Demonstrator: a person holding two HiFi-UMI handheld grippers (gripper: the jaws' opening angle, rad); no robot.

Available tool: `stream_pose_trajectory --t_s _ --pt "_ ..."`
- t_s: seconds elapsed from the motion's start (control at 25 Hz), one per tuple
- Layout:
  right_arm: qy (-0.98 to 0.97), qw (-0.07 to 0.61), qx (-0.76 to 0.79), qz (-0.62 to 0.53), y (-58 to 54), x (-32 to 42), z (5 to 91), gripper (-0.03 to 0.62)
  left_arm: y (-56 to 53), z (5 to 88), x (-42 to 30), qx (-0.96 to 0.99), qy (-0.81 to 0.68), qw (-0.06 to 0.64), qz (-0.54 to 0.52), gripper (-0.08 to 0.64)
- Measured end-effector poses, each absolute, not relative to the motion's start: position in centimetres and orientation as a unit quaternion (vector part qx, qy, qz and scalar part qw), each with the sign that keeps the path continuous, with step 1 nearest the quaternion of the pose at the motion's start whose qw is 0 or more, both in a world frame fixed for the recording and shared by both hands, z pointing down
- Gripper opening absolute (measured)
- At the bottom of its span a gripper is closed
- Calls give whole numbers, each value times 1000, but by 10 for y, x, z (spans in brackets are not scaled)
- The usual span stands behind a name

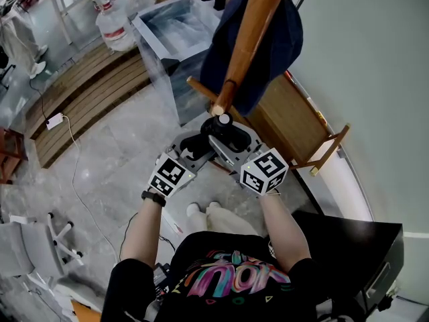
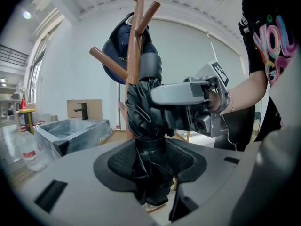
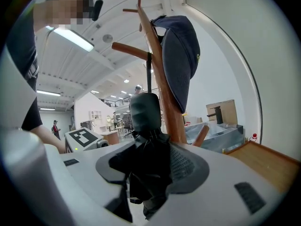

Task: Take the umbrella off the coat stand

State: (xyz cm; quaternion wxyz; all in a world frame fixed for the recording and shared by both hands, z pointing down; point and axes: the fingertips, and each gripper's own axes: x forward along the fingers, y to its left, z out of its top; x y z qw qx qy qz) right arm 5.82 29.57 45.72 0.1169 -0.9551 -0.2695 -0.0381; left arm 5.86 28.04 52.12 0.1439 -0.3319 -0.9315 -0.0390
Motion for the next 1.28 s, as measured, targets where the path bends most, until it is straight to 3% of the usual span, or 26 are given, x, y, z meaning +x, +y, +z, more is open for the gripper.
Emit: stream_pose_trajectory --t_s 1.28 --pt "-239 46 -970 -14 226 53 361 213 219 429 51 -371 -923 100 -12 206"
